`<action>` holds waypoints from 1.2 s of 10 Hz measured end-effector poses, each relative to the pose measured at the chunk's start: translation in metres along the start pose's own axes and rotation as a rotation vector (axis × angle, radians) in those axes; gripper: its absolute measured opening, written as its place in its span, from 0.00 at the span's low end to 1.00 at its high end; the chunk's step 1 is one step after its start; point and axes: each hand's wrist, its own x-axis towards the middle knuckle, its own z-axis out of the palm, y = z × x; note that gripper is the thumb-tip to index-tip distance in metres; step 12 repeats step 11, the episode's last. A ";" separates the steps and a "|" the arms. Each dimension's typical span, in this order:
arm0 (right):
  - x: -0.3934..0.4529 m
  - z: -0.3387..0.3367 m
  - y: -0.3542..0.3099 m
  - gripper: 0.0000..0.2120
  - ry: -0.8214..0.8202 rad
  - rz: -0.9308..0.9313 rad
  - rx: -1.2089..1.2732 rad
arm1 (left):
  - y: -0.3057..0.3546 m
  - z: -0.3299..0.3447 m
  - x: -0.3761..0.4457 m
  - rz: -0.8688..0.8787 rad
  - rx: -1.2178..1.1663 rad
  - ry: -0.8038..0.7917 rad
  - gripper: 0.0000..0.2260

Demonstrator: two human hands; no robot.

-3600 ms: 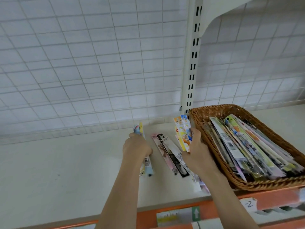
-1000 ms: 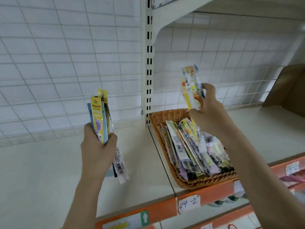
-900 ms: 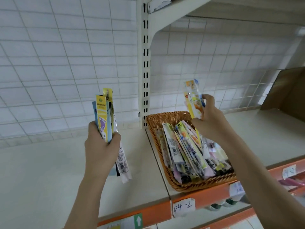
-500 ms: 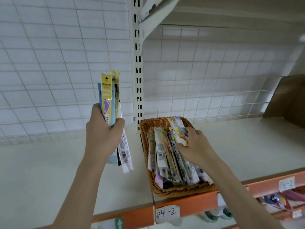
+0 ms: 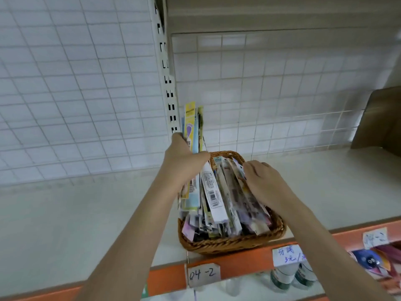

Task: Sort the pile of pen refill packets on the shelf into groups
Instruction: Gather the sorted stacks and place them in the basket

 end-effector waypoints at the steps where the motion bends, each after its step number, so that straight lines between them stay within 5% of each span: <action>1: -0.002 -0.007 0.016 0.15 0.096 -0.032 -0.087 | -0.001 0.017 0.003 -0.081 0.091 -0.059 0.17; 4: -0.006 0.004 0.054 0.12 0.161 -0.022 -0.258 | -0.018 0.044 0.002 -0.084 0.305 0.000 0.36; 7: -0.004 0.005 0.055 0.12 0.147 -0.037 -0.243 | -0.023 0.053 0.004 -0.117 0.618 -0.119 0.28; 8: -0.004 0.004 0.055 0.12 0.133 -0.030 -0.247 | -0.016 0.054 0.006 -0.225 0.742 -0.242 0.33; 12: -0.006 -0.003 0.037 0.11 0.177 -0.096 -0.224 | -0.025 0.024 -0.004 -0.168 0.625 -0.224 0.32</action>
